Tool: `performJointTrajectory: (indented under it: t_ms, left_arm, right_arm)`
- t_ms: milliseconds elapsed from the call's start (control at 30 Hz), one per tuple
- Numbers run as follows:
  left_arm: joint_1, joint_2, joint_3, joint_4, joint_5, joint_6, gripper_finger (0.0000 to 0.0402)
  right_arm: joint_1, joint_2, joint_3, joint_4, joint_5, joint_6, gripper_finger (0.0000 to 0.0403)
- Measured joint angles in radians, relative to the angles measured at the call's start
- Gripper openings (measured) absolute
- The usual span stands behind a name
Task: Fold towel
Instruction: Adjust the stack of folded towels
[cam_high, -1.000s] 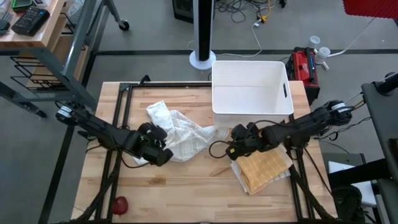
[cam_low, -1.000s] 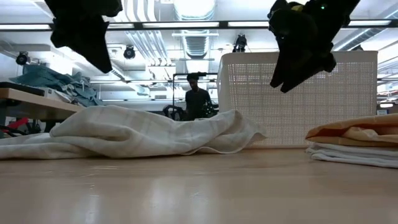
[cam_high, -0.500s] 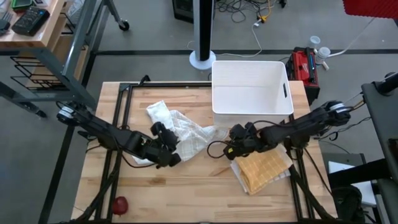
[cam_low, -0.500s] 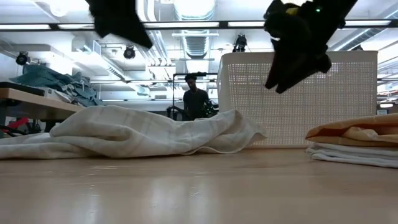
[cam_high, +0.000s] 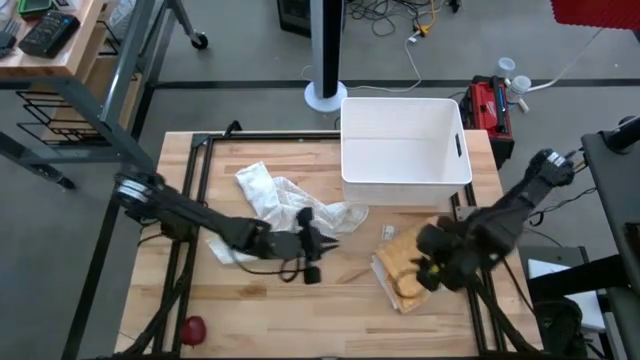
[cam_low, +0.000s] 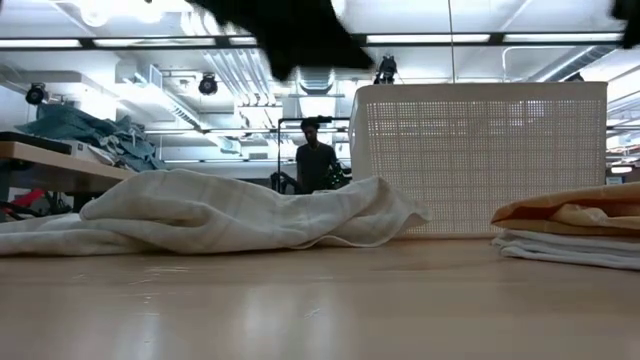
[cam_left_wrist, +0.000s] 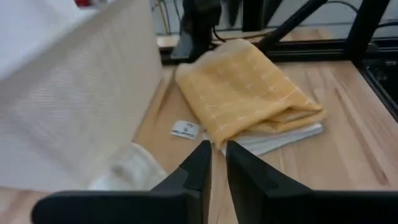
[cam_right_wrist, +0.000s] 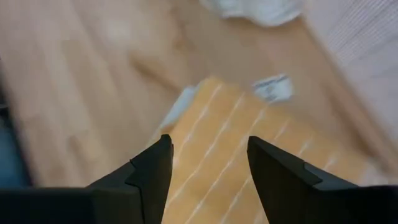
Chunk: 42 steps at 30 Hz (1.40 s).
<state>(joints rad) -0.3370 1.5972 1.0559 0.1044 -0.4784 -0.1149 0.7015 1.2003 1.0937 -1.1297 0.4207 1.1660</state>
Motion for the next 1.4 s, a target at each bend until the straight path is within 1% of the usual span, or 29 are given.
performJointTrajectory:
  t_ms: [100,200,333,467,567,600,667,733,833,900,967,1033,1100,1267,1333,1400]
  left_arm:
    - [0.041,0.119,0.027,0.048,0.09,0.004,0.0029]
    - [0.071,0.254,0.116,0.08,0.202,0.046,0.0016]
    - [0.111,0.406,0.294,0.07,0.343,0.113,0.0002]
    - [0.157,0.54,0.478,0.029,0.443,0.199,0.0005]
    - [0.183,0.636,0.632,-0.086,0.465,0.23,0.0003]
    - [0.189,0.668,0.684,-0.133,0.475,0.244,0.0001]
    - [0.196,0.734,0.774,-0.234,0.5,0.274,0.0001]
    - [0.198,0.807,0.862,-0.269,0.523,0.299,0.0002]
    - [0.196,0.896,0.982,-0.357,0.531,0.322,0.0001]
    - [0.195,0.941,1.054,-0.454,0.529,0.323,0.0001]
    - [0.196,0.966,1.11,-0.551,0.505,0.312,0.0001]
    - [0.199,0.969,1.142,-0.686,0.451,0.306,0.0001]
    - [0.204,0.966,1.152,-0.811,0.415,0.304,0.0]
    - [0.212,0.941,1.144,-1.102,0.408,0.342,0.0]
    - [0.211,0.929,1.142,-1.183,0.409,0.363,0.0]
    - [0.211,0.91,1.138,-1.222,0.409,0.368,0.0]
  right_arm:
    - [0.123,-0.001,0.014,-0.038,0.002,0.164,0.0194]
    - [0.215,0.029,0.031,-0.149,-0.009,0.344,0.0175]
    - [0.297,0.093,0.043,-0.257,-0.075,0.502,0.0129]
    - [0.345,0.131,0.053,-0.271,-0.109,0.58,0.0067]
    - [0.377,0.142,0.064,-0.272,-0.107,0.647,0.002]
    - [0.39,0.145,0.063,-0.273,-0.106,0.669,0.001]
    - [0.412,0.151,0.063,-0.273,-0.106,0.718,0.0006]
    - [0.429,0.161,0.061,-0.279,-0.107,0.75,0.001]
    - [0.443,0.176,0.056,-0.28,-0.107,0.768,0.0007]
    - [0.446,0.185,0.051,-0.279,-0.106,0.773,0.0002]
    - [0.446,0.196,0.048,-0.279,-0.106,0.775,0.0002]
    - [0.446,0.204,0.044,-0.279,-0.106,0.781,0.0002]
    - [0.446,0.21,0.038,-0.277,-0.105,0.786,0.0001]
    - [0.446,0.226,0.004,-0.232,-0.102,0.781,0.0001]
    - [0.446,0.231,-0.023,-0.176,-0.084,0.773,0.0]
    - [0.446,0.235,-0.054,-0.115,-0.057,0.771,0.0]
